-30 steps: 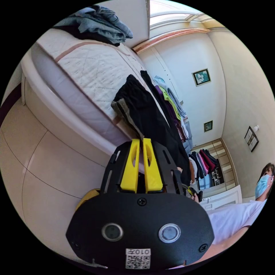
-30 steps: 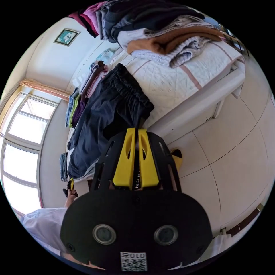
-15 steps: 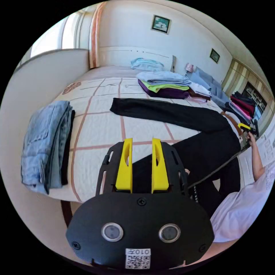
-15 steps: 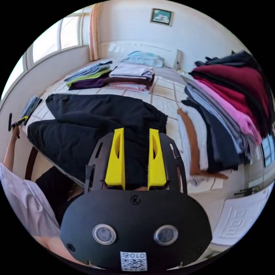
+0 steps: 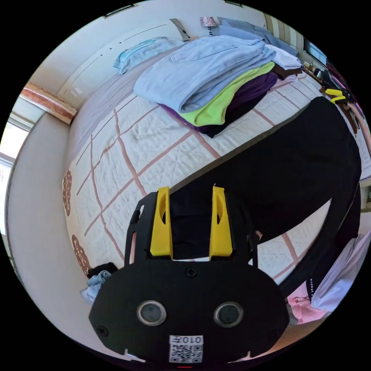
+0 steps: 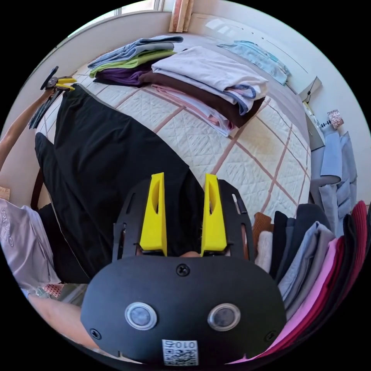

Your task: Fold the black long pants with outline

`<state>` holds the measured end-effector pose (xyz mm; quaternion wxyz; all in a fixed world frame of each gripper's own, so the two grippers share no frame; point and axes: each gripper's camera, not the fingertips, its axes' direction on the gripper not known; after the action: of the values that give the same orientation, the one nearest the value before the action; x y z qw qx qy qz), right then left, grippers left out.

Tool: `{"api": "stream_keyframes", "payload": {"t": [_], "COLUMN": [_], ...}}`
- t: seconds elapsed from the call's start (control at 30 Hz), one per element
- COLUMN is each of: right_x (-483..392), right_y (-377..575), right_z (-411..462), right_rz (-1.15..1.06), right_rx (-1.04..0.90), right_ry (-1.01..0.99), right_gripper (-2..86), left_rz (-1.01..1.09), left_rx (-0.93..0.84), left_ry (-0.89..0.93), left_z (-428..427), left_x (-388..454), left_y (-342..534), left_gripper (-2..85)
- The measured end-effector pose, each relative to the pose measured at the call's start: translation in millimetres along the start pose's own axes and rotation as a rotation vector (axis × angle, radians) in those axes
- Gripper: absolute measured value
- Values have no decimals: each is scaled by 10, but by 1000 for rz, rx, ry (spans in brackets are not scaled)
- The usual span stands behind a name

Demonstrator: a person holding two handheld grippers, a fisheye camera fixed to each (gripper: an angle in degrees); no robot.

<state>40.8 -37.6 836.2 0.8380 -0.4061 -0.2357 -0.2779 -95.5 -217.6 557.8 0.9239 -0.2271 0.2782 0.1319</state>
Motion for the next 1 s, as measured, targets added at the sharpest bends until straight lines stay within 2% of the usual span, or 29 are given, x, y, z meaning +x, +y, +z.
{"api": "stream_keyframes", "payload": {"t": [0.17, 0.3, 0.43, 0.57, 0.7, 0.83, 1.0], "right_x": [108, 59, -13, -69, -309, -532, -567], "right_y": [-321, -636, -792, -771, -694, -570, -541], "right_z": [237, 532, 720, 719, 617, 346, -220], "right_rz": [-37, -94, -110, -84, -115, -125, -35], "right_rx": [-60, -197, -239, -176, -172, -103, -52], "right_ry": [-49, -56, -78, -87, -81, 14, 92], "right_gripper": [165, 166, 163, 137, 48, 26, 20], "left_rz": [19, 61, 182, 169, 113, 107, -2], "left_rx": [-100, -172, -184, -139, -62, 5, 156], "left_ry": [-33, -27, 17, 53, 74, 33, -15], "left_z": [563, 892, 1064, 1145, 1128, 910, 388], "left_x": [79, 195, 405, 503, 559, 667, 541], "left_y": [-405, -726, -918, -893, -740, -579, -446], "left_gripper": [153, 145, 119, 89, 53, 18, 5]}}
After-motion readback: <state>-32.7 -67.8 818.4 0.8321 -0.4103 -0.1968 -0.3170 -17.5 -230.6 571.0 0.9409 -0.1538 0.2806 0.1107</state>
